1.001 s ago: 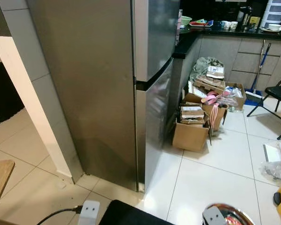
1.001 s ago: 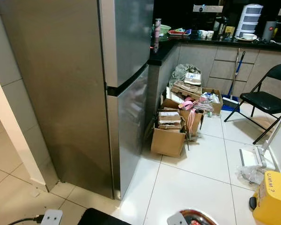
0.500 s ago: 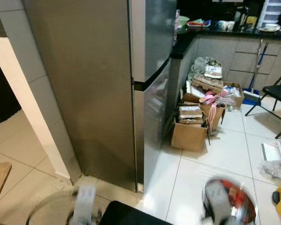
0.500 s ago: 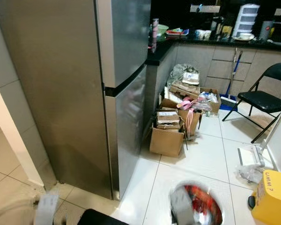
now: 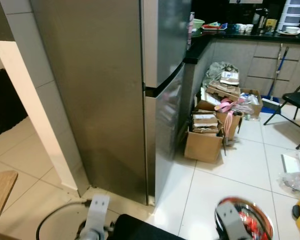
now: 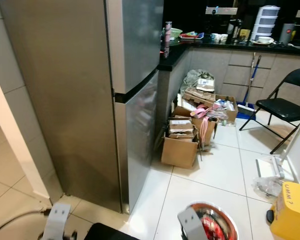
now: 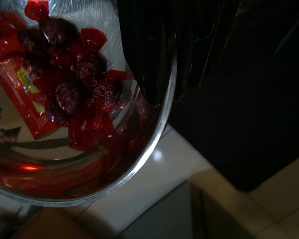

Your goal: Restocking fridge

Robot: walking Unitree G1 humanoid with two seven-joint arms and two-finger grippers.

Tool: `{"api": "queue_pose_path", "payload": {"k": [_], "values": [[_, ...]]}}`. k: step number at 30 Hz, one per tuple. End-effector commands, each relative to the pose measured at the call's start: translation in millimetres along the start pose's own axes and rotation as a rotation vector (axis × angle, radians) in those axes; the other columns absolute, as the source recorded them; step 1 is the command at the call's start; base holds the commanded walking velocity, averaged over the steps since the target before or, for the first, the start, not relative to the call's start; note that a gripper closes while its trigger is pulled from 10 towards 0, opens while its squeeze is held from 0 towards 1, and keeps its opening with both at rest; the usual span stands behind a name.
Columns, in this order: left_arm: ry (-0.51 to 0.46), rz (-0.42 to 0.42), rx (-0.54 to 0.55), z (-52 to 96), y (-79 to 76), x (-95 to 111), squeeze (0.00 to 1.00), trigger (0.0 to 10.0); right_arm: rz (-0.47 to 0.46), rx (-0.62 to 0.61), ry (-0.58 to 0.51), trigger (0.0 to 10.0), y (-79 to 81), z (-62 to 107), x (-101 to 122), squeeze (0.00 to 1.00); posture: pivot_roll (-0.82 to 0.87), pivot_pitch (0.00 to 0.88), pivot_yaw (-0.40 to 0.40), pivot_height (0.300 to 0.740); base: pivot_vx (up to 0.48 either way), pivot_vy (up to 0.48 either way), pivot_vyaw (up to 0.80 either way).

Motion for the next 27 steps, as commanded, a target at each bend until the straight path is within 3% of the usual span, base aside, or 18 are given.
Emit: {"api": "queue_pose_path", "payload": {"k": [1,8,27], "values": [[0.051,0.008,0.008,3.7,1.5,-19,0.00,10.0,-0.015,-0.008,0.019,10.0,0.6,2.4,-8,0.00,-0.07,0.070,0.003,0.740,0.000,0.000,0.00],[0.140,0.012,-0.031,16.3,-18.9,-61,0.00,10.0,-0.037,0.039,0.088,10.0,25.0,12.6,-45,0.00,-0.06,0.080,0.001,0.740,0.000,0.000,0.00],[0.152,0.031,-0.027,15.3,-20.8,-60,0.00,10.0,-0.062,0.014,0.111,10.0,24.5,15.4,-53,0.00,-0.06,0.089,0.010,0.740,0.000,0.000,0.00]]}}
Point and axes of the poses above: a point about 5 cm out from each wrist's last joint towards the gripper, its own z axis pointing back from the gripper into the wrist, its own x axis along the axis of the wrist's last joint, y = z × x, the point moved 3 cm from there along -z, pointing out of the wrist towards the gripper, and after that the axes turned 8 degrees about -z, right-handed, at the moved point
